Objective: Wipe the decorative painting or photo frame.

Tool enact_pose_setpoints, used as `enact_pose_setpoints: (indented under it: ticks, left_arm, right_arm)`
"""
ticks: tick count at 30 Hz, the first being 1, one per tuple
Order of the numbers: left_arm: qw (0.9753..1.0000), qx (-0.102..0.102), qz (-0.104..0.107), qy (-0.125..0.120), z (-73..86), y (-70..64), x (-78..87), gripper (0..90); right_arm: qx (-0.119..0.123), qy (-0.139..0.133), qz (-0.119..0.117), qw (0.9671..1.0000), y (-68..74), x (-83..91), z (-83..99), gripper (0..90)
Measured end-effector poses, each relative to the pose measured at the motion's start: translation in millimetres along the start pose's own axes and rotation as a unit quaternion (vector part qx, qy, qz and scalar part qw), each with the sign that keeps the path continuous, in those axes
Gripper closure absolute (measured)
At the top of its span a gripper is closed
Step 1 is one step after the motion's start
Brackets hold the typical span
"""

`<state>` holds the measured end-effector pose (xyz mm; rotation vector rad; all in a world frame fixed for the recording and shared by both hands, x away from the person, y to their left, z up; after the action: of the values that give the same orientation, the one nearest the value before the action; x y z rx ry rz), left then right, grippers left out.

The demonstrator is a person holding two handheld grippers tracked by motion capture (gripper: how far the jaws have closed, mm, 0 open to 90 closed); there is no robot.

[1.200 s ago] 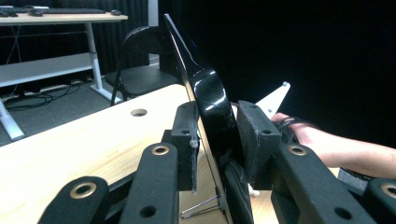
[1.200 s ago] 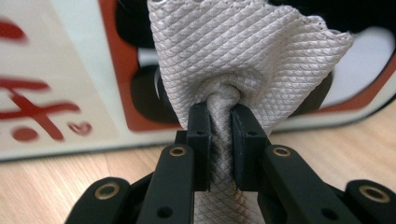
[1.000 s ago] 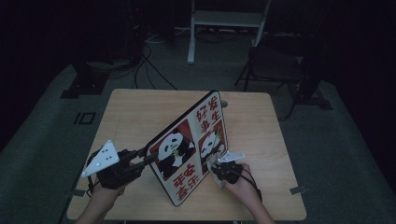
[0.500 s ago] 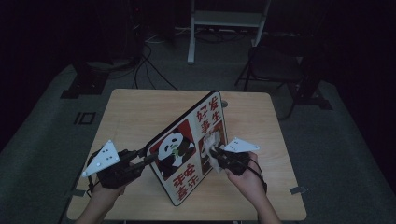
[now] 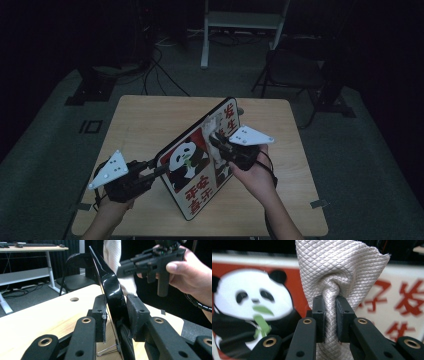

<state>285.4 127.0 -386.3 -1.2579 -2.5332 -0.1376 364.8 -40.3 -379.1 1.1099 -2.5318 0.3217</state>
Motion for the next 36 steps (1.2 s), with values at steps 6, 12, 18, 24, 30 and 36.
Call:
enact_pose_setpoints:
  ticks: [6,12,18,24,30,36]
  left_arm:
    - [1.0,0.0,-0.004,0.001,0.4,0.9,-0.1,71.9]
    - [1.0,-0.002,-0.006,0.002,0.2,1.4,-0.3,72.2]
    - [1.0,-0.003,-0.007,0.004,0.7,2.5,0.0,72.1]
    - [0.9999,-0.005,-0.008,0.004,0.9,2.2,0.1,72.0]
    - [0.9999,-0.007,-0.009,0.004,0.8,1.9,0.0,72.0]
    - [0.9999,-0.007,-0.009,0.004,0.9,2.1,-0.1,71.8]
  right_arm:
    - [0.01,-0.014,-0.009,0.9998,10.8,-3.6,-18.0,79.7]
    - [0.021,-0.032,0.0,0.9993,12.4,-0.9,-36.4,79.5]
    - [0.025,-0.013,0.004,0.9996,11.4,-12.8,-31.3,79.5]
    - [0.026,-0.003,0.005,0.9996,11.4,-14.9,-20.1,79.6]
    - [0.022,0.011,0.003,0.9997,11.7,-17.1,-3.3,79.7]
    - [0.015,0.03,-0.001,0.9994,11.5,-20.8,21.6,79.6]
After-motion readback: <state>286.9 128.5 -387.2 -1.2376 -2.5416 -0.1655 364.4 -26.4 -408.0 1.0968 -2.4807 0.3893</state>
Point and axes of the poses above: each handheld gripper's, and its own axes: x roughly backward along the jaws, z roughly out of its underside, y roughly to its left, the point moved 10 cm from there along -x, roughly forward along the jaws, and after that the axes turned 6 degrees about y, right-handed, at the moved point
